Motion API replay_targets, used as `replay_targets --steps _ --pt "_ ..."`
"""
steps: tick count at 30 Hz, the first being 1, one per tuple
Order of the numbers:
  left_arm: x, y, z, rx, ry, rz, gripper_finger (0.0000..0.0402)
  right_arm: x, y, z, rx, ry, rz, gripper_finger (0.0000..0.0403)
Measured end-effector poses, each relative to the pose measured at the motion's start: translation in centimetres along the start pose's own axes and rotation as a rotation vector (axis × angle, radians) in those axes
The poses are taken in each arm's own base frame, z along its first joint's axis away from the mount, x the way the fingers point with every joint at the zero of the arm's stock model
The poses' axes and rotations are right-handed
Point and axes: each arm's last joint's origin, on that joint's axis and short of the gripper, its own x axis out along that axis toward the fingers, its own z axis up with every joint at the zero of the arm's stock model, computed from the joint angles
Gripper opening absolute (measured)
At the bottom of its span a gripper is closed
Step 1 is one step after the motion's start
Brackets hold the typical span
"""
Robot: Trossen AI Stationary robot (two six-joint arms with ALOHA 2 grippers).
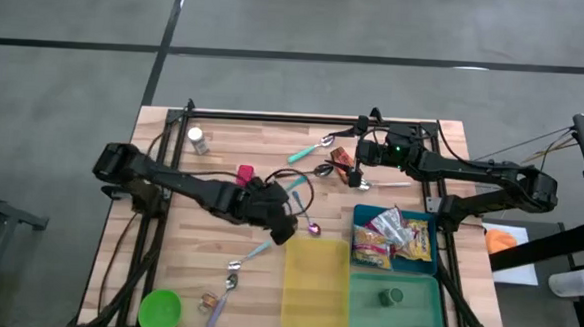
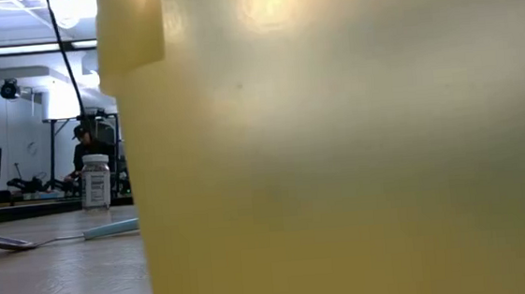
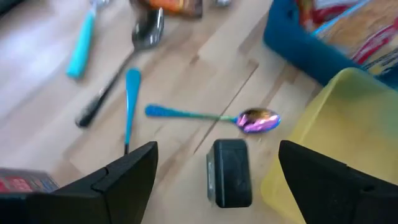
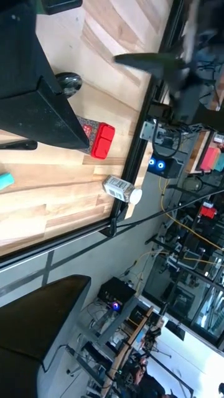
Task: Pick & Place Food Item
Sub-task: Put the black seasoning can into the green bin
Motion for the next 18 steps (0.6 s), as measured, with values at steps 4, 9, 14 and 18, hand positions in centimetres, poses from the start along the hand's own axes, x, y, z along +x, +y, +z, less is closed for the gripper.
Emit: replay_targets --steps 4,9,14,18 --pt "-2.4 -0.3 -0.8 0.034 -0.116 0.005 0.0337 0.0 0.0 0.0 0.0 0.0 0.0 0.0345" --pt "-4.9 0.6 -2.0 0.089 -0.25 -0.066 0.0337 0.0 0.0 0.0 0.0 0.0 0.0 0.0345" --pt "-6.4 2.9 -3.0 0.192 -0.387 -0.231 0.0337 0.0 0.0 0.0 0.0 0.0 0.0 0.0345" --pt "-7.1 5.5 -3.6 0.27 -0.497 -0.396 0.0337 0.0 0.0 0.0 0.0 0.0 0.0 0.0345"
